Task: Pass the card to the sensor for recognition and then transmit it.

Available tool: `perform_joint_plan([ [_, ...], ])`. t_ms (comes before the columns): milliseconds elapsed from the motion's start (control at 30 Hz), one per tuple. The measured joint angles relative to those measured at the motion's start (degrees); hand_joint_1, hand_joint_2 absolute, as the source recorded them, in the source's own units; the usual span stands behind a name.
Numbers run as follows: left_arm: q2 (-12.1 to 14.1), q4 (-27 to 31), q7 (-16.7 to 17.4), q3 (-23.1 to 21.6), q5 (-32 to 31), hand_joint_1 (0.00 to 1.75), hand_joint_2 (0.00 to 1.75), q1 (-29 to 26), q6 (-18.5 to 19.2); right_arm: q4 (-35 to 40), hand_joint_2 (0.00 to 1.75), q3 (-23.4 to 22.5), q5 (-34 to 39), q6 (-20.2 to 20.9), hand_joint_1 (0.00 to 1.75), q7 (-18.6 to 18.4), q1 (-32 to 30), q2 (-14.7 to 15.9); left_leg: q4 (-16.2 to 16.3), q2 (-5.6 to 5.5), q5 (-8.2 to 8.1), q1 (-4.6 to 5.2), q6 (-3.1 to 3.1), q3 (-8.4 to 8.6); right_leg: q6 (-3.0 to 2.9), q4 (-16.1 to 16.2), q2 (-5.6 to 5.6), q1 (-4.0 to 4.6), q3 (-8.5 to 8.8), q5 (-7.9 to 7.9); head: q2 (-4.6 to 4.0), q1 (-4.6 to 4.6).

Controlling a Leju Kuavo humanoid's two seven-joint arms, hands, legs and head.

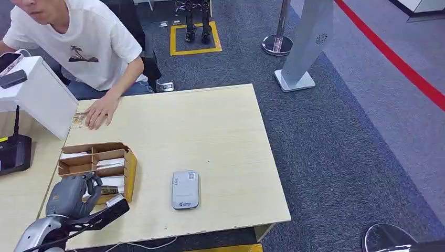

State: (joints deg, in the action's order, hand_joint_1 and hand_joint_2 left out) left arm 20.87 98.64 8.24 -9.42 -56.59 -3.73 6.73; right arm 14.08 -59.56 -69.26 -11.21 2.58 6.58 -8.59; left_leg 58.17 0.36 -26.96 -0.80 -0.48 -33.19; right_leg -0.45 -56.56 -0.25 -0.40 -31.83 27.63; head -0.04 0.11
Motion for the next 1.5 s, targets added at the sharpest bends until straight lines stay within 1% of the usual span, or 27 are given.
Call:
perform_joint_plan([
  [733, 0.28, 0.02, -0.09, 0.00, 0.74, 1.75, 1.75, 0.71, 0.20, 0.00, 0.00, 0.02, 0.15, -0.04, 0.00, 0.37, -0.01, 0.00, 0.00, 0.00, 0.00, 0.00, 0.00, 0.00, 0.00, 0.00, 0.00, 0.00, 0.00, 0.00, 0.00, 0.00],
  [767, 0.28, 0.02, -0.15, 0.00, 1.11, 1.41, 1.75, 0.74, 0.24, 0.00, 0.00, 0.02, 0.15, -0.04, 0.00, 0.37, -0.01, 0.00, 0.00, 0.00, 0.00, 0.00, 0.00, 0.00, 0.00, 0.00, 0.00, 0.00, 0.00, 0.00, 0.00, -0.02],
  [800, 0.31, 0.02, -0.17, 0.00, 1.60, 0.00, 1.75, 0.79, 0.33, 0.00, 0.00, 0.02, 0.15, -0.04, 0.00, 0.37, -0.01, 0.00, 0.00, 0.00, 0.00, 0.00, 0.00, 0.00, 0.00, 0.00, 0.00, 0.00, 0.00, 0.00, 0.00, -0.02],
  [933, 0.50, 0.02, -0.35, 0.00, 2.62, 0.00, 1.75, 0.88, 0.55, 0.00, 0.00, 0.04, 0.15, -0.06, 0.00, 0.37, -0.02, 0.00, 0.00, 0.00, 0.00, 0.00, 0.00, 0.00, 0.00, 0.00, 0.00, 0.00, 0.00, 0.00, 0.00, -0.02],
  [1500, 0.52, 0.02, -0.11, -0.02, 2.19, 0.00, 1.75, 1.08, 0.55, -0.02, 0.00, 0.07, 0.15, -0.04, 0.00, 0.22, -0.04, 0.00, 0.00, 0.00, 0.00, 0.00, 0.00, 0.00, 0.00, 0.00, 0.00, 0.00, -0.01, 0.00, -0.02, 0.00],
])
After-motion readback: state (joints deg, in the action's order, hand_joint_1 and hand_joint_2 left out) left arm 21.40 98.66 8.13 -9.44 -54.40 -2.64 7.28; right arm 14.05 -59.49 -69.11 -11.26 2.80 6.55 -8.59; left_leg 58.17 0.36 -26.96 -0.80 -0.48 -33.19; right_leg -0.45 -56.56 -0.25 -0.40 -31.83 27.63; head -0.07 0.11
